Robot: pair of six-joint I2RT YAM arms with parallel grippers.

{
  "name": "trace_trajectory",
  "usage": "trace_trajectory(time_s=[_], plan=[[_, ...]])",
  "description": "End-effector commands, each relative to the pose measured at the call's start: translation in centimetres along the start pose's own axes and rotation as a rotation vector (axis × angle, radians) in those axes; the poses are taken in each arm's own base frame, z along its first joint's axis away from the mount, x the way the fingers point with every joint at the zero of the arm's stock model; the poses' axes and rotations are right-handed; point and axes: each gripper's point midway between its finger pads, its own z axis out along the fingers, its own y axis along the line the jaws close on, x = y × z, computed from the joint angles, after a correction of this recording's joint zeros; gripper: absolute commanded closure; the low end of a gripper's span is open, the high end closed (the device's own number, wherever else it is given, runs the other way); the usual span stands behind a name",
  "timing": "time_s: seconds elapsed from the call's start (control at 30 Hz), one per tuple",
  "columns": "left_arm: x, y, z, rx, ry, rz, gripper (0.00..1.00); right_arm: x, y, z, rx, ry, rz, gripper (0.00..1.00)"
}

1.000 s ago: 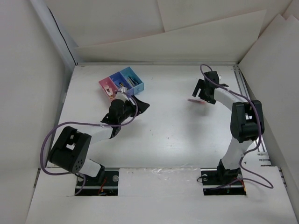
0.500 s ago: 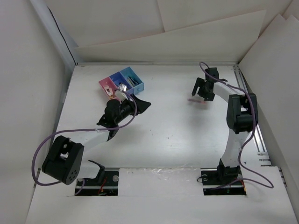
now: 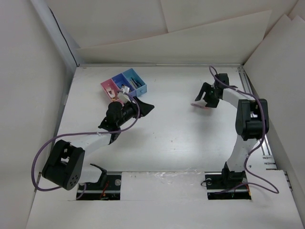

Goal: Sort the stationery into containers
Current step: Move the pen to the center of the board.

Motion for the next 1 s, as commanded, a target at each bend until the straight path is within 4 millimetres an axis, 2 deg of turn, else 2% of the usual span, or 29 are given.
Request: trace_trajectory(time_s=[0.0,0.17,0.23,0.27,0.33,0.4,0.5,0.73,0.83,0.87,0.97], plan=[[-0.8,-1.5,-0.5,0.058,-0.028,0.028,0.54,0.7,2.0,-1.2,-0.071,0.003,-0.006,0.19],[-0.8,-1.2,-0.5,0.045,-0.029,0.025,0.55,2.6,3.5,-1.4,-0.055,0.002,-0.051,0.19],[-0.8,-1.2,-0.5,0.045,-0.029,0.025,0.56,4.0,3.2,-1.4,-0.015,0.021,-0.067,0.19],[-0.8,-1.2,-0.5,0.045,-0.029,0.025,0.56,3.8,3.6,-1.8,-0.01,0.003,-0.08,0.19],[-1.0,-1.5,-0.6,0.051,-0.035,0.028,0.58,5.2,3.9,-2.0,0.011,0.004,-0.1,0.19],[-1.0,-1.5,-0.6,0.052,-0.035,0.028,0.58,5.6,4.1,-2.1,0.034,-0.008,-0.123,0.19],[-1.3,-1.2,-0.7,0.045,-0.043,0.027,0.59,6.5,3.1,-2.7,0.119,-0.021,-0.137,0.17],[-1.8,-1.6,-1.4,0.049,-0.06,0.04,0.6,10.0,2.6,-4.1,0.237,-0.014,-0.193,0.17],[-2.3,-1.7,-1.6,0.05,-0.073,0.043,0.6,12.5,2.9,-4.4,0.262,0.021,-0.227,0.17],[-2.3,-1.7,-1.6,0.05,-0.073,0.043,0.6,13.3,3.8,-4.8,0.254,0.011,-0.268,0.17],[-2.8,-1.7,-1.8,0.051,-0.086,0.045,0.61,15.7,4.4,-6.0,0.239,0.025,-0.303,0.08]])
